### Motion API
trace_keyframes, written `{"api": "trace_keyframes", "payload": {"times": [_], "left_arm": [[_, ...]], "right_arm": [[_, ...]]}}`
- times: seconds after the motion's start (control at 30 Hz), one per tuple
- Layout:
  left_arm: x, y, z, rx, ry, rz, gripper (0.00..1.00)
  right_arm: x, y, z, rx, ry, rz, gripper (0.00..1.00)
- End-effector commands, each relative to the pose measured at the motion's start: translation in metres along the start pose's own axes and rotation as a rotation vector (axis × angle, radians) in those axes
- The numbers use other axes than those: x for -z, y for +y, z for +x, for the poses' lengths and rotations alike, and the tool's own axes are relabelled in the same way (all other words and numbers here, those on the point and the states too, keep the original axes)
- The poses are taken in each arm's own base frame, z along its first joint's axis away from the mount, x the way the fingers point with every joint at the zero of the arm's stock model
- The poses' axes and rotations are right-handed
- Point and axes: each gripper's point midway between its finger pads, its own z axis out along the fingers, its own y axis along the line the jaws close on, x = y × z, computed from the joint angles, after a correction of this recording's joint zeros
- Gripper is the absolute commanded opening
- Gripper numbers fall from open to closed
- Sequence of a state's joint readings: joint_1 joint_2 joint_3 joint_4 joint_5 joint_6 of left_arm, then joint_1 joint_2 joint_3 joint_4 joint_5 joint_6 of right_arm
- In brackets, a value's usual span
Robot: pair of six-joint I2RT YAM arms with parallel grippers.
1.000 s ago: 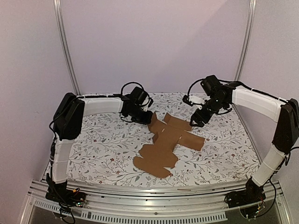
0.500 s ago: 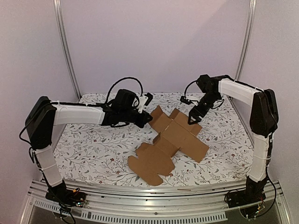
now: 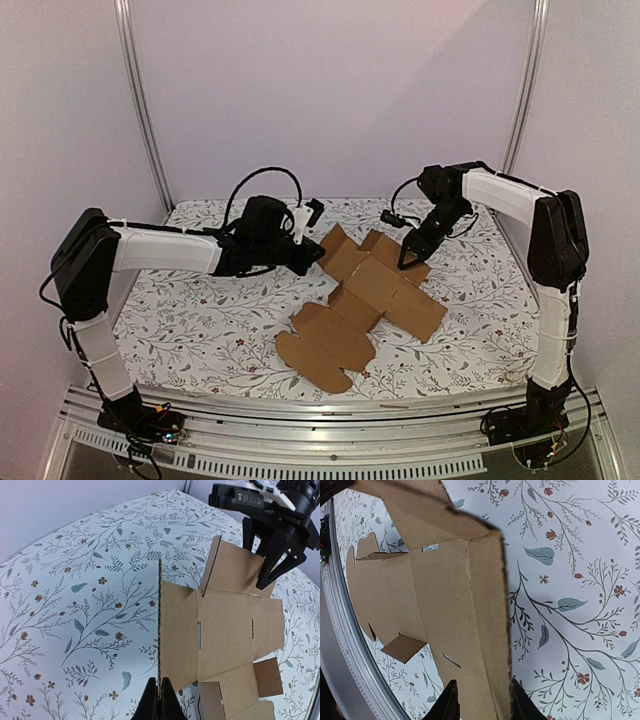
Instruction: Fold the paper box
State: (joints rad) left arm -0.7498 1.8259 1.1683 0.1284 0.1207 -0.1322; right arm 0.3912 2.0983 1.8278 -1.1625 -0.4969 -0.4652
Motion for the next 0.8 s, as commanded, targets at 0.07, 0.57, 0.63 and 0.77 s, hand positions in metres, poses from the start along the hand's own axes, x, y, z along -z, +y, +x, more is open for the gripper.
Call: {"api": "trace_keyframes", "payload": {"times": [0.07,0.57,0.63,0.77], "left_arm": [[0.003,-0.004,-0.007,-0.014,-0.032,0.006,0.0],[0.066,0.025,-0.004,0.088,-0.187,-0.162,0.42],[0.085,0.035,0.003,0.137,-0.244,-0.208,0.42],[0.109,0.055,0.037,0.232,-0.283,-0.301,0.46]], "right_arm": [[0.003,-0.001,-0.01,-0.008,-0.023,-0.018,0.19],[0.061,-0.022,-0.075,0.414,-0.031,0.691,0.0],[0.061,-0.015,-0.093,0.53,-0.02,0.809,0.0],[0.046,0.0,-0.127,0.761,0.006,1.019,0.0]]}}
